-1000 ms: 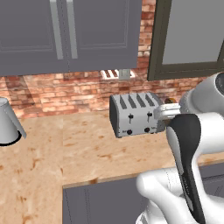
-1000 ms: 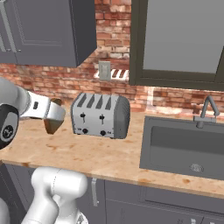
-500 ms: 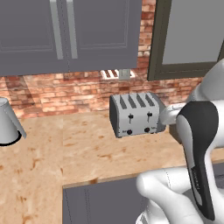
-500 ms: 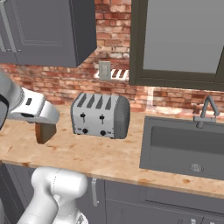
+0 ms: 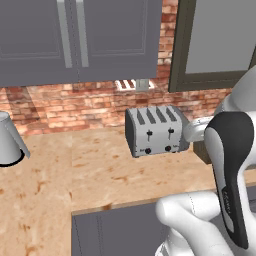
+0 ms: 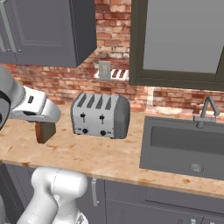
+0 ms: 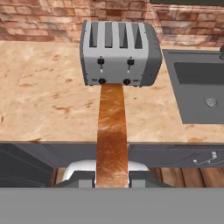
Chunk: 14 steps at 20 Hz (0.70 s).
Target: Start the toaster. Once the lever pops up, take the bread to the plate on the dining counter.
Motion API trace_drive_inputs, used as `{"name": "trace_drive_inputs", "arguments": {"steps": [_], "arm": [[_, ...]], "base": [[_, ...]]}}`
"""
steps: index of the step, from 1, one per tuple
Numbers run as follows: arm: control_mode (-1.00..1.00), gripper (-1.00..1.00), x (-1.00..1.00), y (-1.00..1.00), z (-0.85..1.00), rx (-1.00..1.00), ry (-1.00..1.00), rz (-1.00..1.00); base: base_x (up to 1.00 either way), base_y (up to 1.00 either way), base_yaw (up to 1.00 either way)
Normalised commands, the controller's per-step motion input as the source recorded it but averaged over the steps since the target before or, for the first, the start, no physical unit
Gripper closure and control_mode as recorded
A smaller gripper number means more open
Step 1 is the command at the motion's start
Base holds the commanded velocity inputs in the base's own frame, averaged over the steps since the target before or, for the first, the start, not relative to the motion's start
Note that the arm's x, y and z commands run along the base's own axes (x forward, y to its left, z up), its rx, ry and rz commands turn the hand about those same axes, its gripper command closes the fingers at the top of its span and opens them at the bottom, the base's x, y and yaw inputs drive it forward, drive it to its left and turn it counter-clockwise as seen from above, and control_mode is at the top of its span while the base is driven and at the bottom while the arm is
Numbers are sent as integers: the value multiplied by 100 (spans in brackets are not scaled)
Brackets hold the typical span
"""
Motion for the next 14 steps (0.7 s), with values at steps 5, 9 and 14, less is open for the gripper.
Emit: {"name": "trace_drive_inputs", "arguments": {"steps": [5, 9, 14], "arm": [[-100, 100, 0, 0, 0, 0, 0, 0], [100, 100, 0, 0, 0, 0, 0, 0], [100, 100, 0, 0, 0, 0, 0, 0]], "base": [[0, 0, 0], [-2, -6, 1], [-36, -79, -7]]}}
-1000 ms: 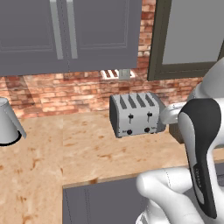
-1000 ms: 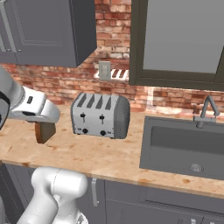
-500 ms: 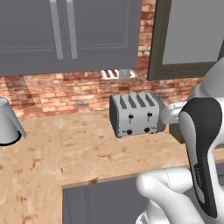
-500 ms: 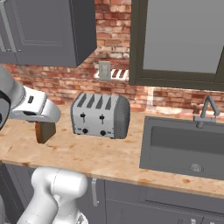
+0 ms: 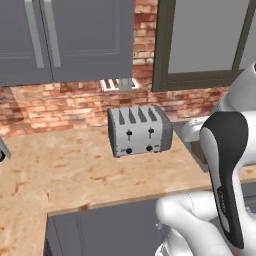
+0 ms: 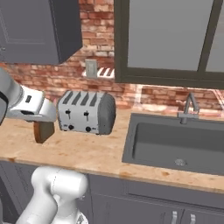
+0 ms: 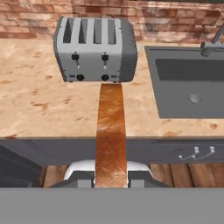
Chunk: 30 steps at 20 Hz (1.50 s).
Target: Start the toaster. Once the lever pops up, take the bread to the plate on the dining counter.
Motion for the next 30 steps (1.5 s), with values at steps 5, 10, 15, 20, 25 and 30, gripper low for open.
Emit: {"name": "trace_drive_inputs", "arguments": {"steps": [5, 10, 15, 20, 25, 30], "arm": [[100, 100, 0, 0, 0, 0, 0, 0], [100, 100, 0, 0, 0, 0, 0, 0], [100, 100, 0, 0, 0, 0, 0, 0], [100, 100, 0, 0, 0, 0, 0, 0], [100, 100, 0, 0, 0, 0, 0, 0], [100, 100, 0, 0, 0, 0, 0, 0]], "base": [[-39, -100, -37], [-21, -100, -51], [0, -94, -73], [0, -71, -81], [0, -57, -86], [0, -56, -87]]}}
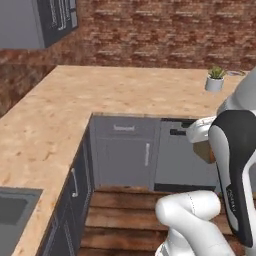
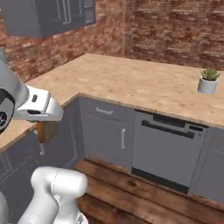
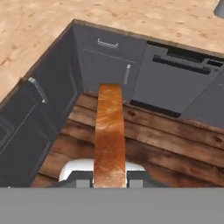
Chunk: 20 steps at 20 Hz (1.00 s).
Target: Start the toaster. Once the lever pops up, take the bread to the plate on the dining counter.
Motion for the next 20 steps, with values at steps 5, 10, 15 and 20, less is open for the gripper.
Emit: {"name": "trace_drive_inputs", "arguments": {"steps": [5, 10, 15, 20], "arm": [[100, 100, 0, 0, 0, 0, 0, 0], [100, 100, 0, 0, 0, 0, 0, 0], [100, 100, 0, 0, 0, 0, 0, 0], [100, 100, 0, 0, 0, 0, 0, 0]], "base": [[0, -62, -86], [0, -67, -84], [22, -100, -53], [89, -100, -15]]}}
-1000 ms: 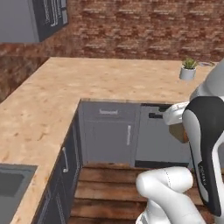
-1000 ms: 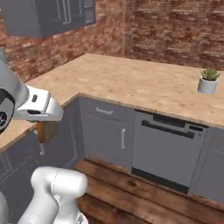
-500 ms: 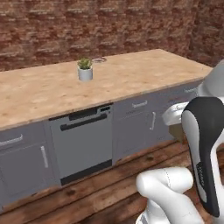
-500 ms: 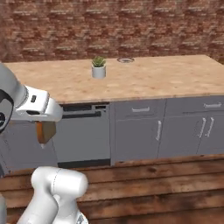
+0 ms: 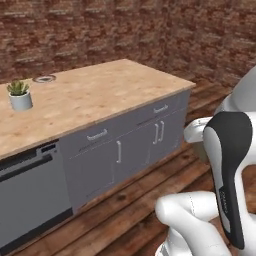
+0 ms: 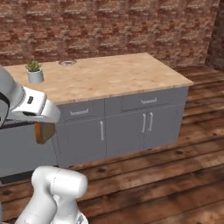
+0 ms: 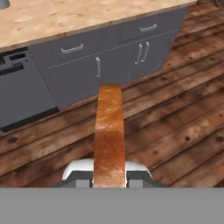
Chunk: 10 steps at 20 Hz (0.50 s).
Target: Start the toaster. Once the lever pops up, take the bread to the plate on the dining counter.
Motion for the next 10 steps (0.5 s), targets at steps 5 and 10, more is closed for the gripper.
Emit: {"name": "trace_drive_inputs", "arguments": {"steps": [5, 10], "arm": [[100, 100, 0, 0, 0, 0, 0, 0], [100, 100, 0, 0, 0, 0, 0, 0]], "base": [[100, -100, 1], [100, -100, 10]]}}
